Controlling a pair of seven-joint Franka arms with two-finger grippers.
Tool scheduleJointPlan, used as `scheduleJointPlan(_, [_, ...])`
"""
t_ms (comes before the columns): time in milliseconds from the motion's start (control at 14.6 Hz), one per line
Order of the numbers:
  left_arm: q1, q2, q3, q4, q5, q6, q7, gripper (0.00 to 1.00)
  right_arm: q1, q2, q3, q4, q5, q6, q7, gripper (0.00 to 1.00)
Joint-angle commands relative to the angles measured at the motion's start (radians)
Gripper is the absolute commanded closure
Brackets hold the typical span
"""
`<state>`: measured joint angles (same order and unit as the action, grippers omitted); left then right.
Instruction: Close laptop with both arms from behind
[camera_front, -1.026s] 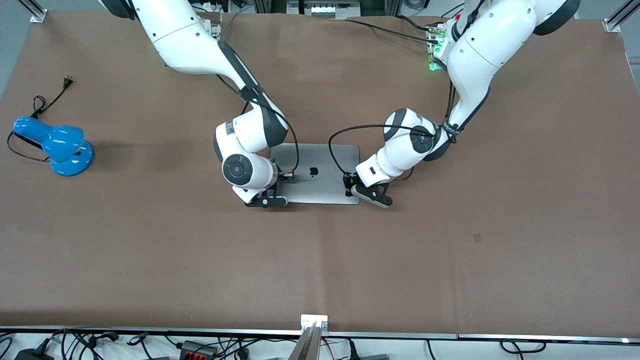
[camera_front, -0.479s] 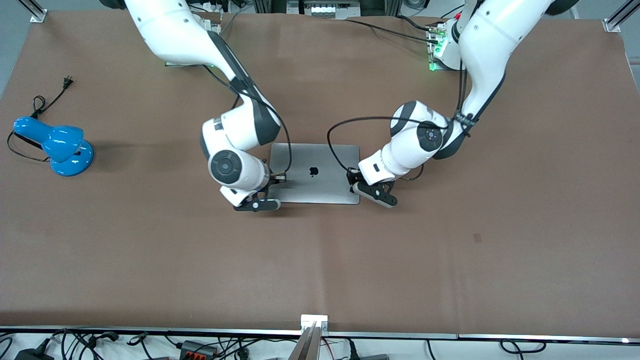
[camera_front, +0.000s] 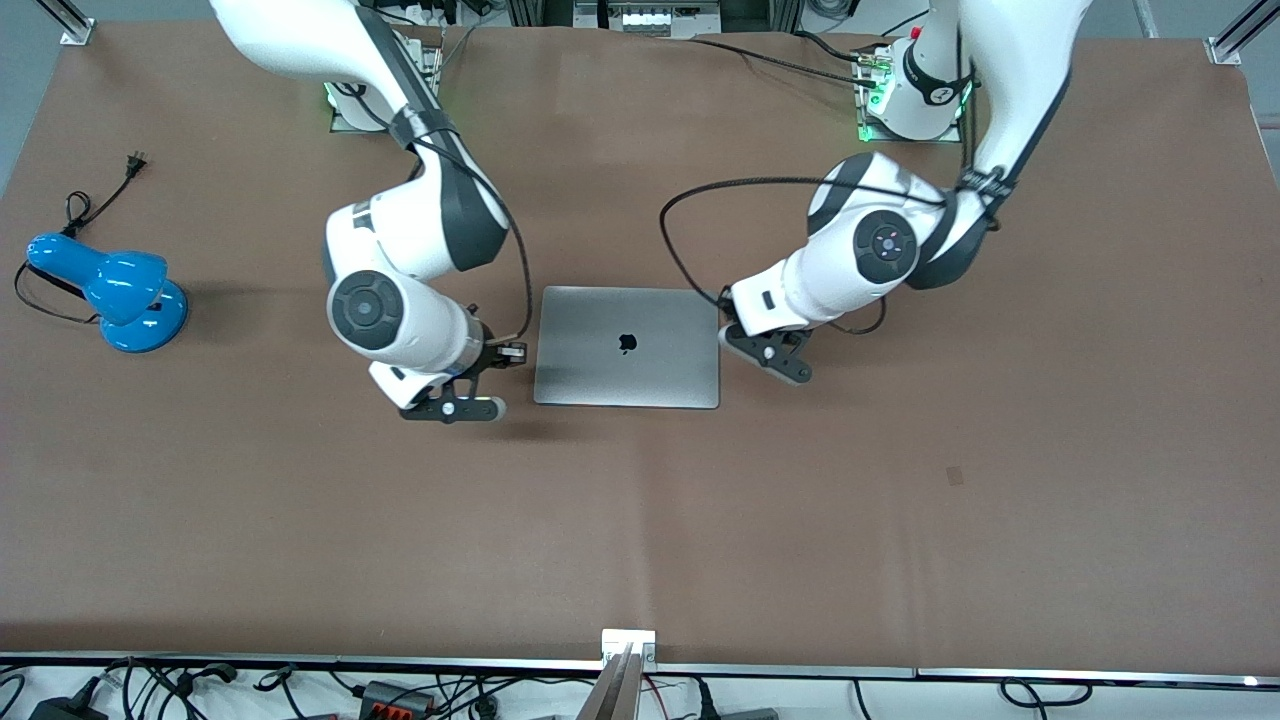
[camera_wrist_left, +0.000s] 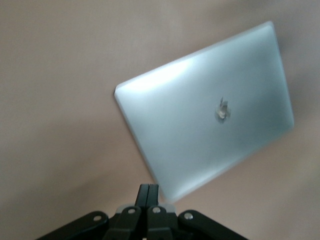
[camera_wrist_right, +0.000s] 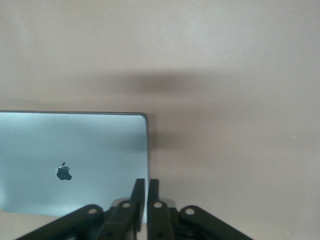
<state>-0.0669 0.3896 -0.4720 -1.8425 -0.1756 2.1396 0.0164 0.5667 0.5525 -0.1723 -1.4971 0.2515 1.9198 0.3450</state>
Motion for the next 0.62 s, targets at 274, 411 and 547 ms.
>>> scheduleJointPlan(274, [0.039,-0.057,-0.005,0.209,0.199,-0.542,0.014,0.90,0.001,-0.156,-0.127,-0.008,-0.012,-0.056,-0.021,0.00])
scheduleJointPlan(411, [0.042,-0.061,-0.005,0.242,0.255,-0.578,0.002,0.44,0.002,-0.175,-0.173,0.030,-0.026,-0.135,-0.030,0.00])
scheduleJointPlan(547, [0.064,-0.066,-0.002,0.290,0.251,-0.613,0.011,0.00,-0.001,-0.178,-0.217,0.119,-0.075,-0.224,-0.046,0.00])
